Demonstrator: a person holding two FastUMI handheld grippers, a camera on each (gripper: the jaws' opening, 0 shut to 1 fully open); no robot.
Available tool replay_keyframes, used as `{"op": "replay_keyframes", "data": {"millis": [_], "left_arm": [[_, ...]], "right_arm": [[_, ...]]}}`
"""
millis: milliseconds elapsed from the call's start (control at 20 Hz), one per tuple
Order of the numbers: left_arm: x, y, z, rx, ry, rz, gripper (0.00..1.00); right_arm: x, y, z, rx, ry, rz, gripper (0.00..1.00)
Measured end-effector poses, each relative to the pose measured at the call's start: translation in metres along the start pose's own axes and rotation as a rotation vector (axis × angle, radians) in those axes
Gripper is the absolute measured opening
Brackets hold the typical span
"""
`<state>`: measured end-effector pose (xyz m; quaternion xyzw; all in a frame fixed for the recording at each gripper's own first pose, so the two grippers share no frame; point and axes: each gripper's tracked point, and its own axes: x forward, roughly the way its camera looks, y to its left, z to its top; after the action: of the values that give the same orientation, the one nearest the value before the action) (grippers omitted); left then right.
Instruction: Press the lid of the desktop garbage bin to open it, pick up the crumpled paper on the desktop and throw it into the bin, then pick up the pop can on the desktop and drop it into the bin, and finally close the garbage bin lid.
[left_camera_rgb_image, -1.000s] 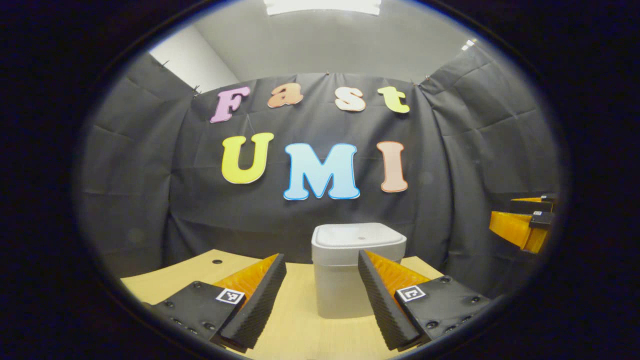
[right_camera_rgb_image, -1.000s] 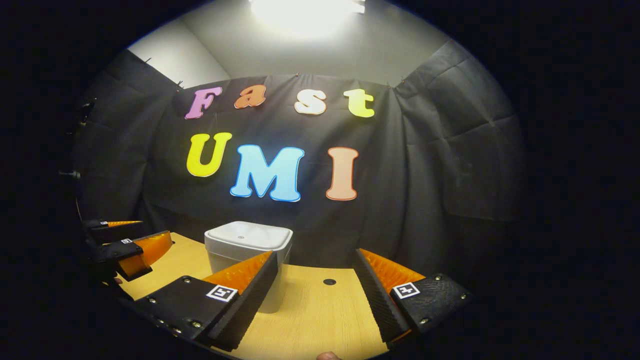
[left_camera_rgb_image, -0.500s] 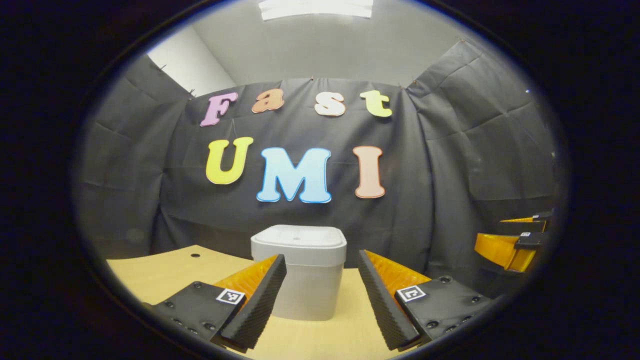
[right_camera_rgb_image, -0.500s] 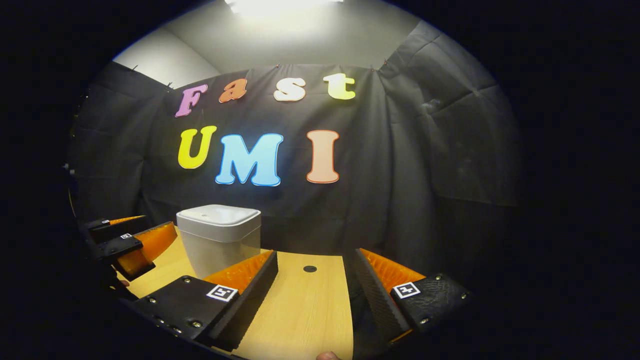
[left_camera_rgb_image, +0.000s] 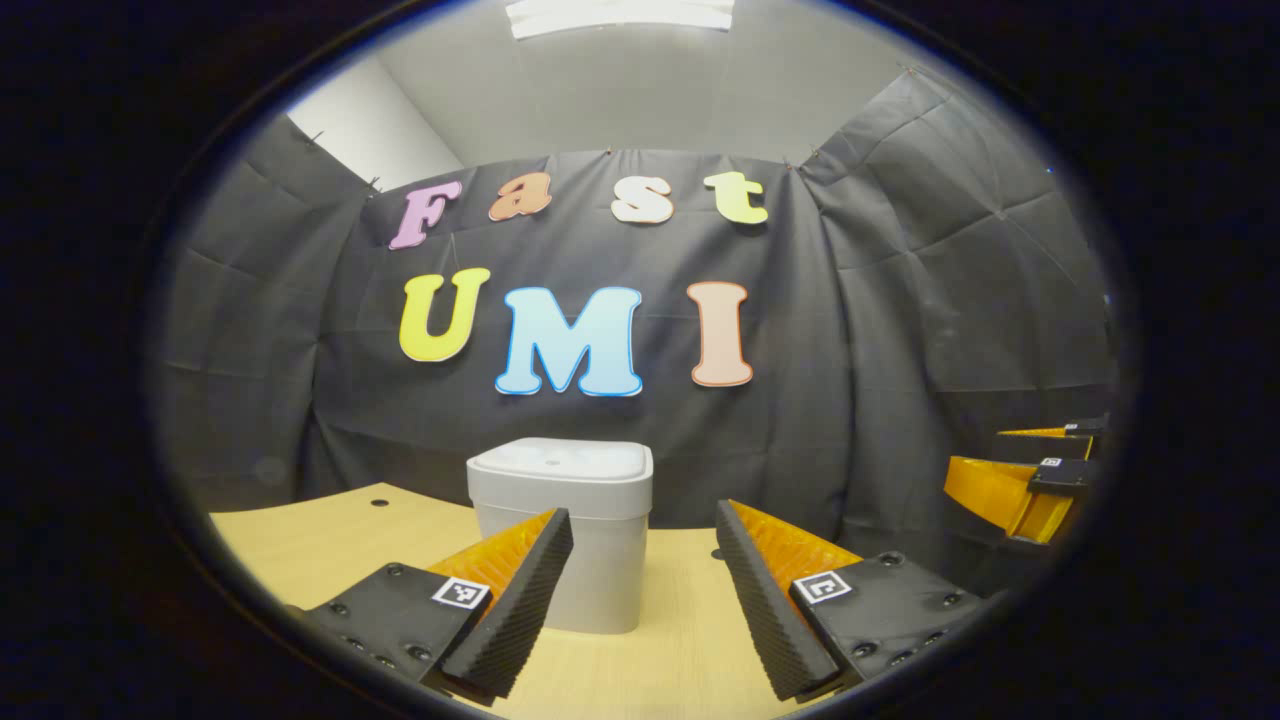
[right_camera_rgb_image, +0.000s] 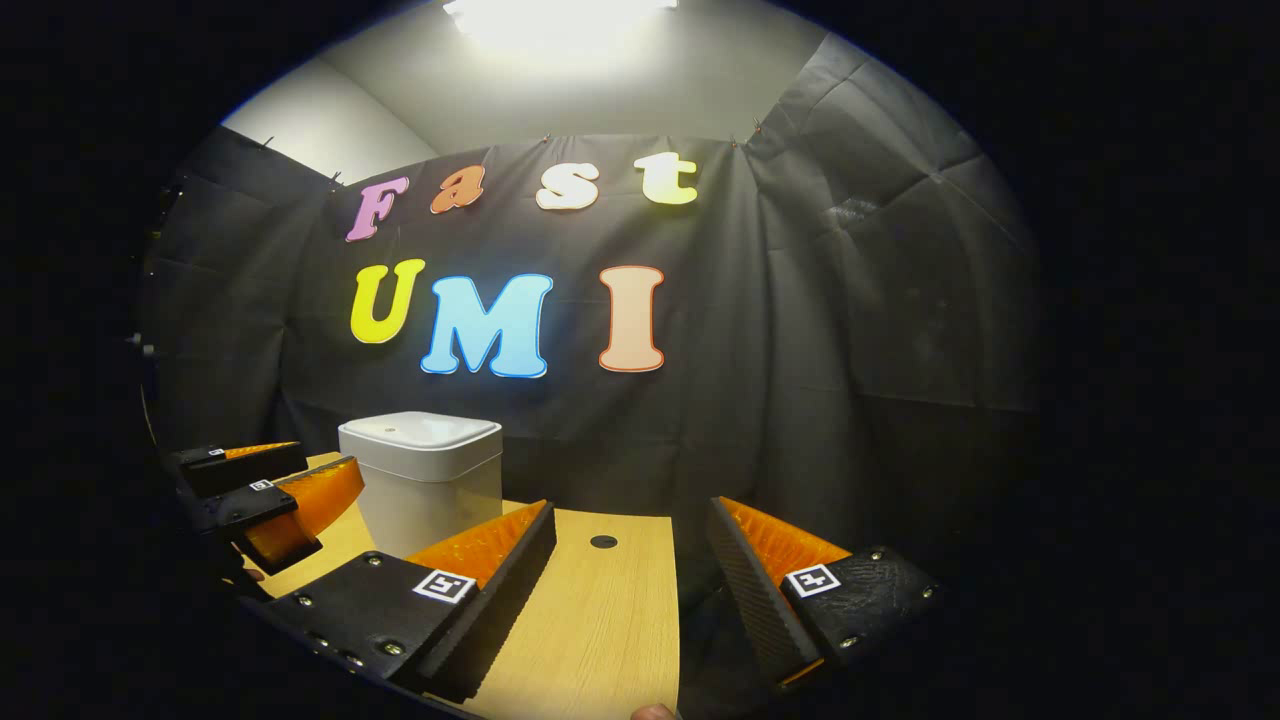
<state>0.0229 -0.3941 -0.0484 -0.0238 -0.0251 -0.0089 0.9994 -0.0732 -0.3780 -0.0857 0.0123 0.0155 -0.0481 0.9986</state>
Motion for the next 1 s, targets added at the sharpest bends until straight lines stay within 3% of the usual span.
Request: {"op": "replay_keyframes", "data": {"millis": [300, 750, 1000], "left_arm": [[-0.005, -0.001, 0.018, 0.008, -0.038, 0.018, 0.96], [-0.028, 0.033, 0.022, 0.02, -0.045, 0.109, 0.96], [-0.029, 0.041, 0.021, 0.024, -0.051, 0.133, 0.96]], "right_arm": [[-0.008, 0.0, 0.009, -0.011, -0.037, 0.033, 0.97], [-0.012, 0.025, 0.002, -0.041, -0.044, 0.125, 0.97], [-0.014, 0.024, 0.002, -0.067, -0.057, 0.128, 0.97]]}}
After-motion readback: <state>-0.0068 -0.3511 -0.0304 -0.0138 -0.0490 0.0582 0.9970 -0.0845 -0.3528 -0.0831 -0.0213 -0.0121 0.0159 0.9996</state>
